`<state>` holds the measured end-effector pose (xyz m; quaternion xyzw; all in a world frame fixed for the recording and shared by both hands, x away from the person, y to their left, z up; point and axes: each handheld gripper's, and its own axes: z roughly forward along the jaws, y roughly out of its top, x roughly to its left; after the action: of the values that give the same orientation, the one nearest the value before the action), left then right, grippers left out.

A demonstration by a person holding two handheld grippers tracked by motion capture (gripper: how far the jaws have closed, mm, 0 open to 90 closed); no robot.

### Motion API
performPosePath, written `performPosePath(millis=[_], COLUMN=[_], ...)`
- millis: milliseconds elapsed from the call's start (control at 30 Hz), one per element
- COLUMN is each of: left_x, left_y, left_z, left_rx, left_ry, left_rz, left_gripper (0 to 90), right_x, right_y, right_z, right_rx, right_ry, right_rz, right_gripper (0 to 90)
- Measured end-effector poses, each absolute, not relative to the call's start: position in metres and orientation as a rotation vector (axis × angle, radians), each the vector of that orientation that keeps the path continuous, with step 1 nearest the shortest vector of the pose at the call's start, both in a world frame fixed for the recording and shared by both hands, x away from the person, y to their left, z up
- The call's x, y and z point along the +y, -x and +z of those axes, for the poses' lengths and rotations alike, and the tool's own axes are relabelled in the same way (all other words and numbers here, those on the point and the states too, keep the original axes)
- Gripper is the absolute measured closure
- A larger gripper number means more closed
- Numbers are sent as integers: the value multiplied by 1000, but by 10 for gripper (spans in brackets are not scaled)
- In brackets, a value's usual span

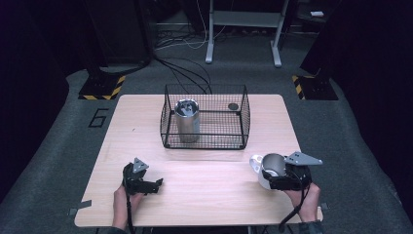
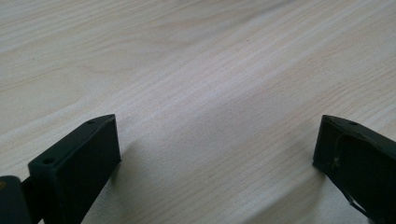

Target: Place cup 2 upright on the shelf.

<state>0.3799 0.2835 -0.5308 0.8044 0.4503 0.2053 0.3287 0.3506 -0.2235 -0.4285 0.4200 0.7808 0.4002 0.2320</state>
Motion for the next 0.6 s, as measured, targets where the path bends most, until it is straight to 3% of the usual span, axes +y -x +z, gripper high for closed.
performPosePath(millis=[600], left_x=[283], left_y=[-379], left_z=[-531], left_rx=[1188], left_ry=[-2099], left_rz=[525], left_gripper=[4], right_x=[-207], right_y=[-365], right_z=[-411], right_rx=[2179], right_ry=[-1138], right_rz=[1150], right_gripper=[56])
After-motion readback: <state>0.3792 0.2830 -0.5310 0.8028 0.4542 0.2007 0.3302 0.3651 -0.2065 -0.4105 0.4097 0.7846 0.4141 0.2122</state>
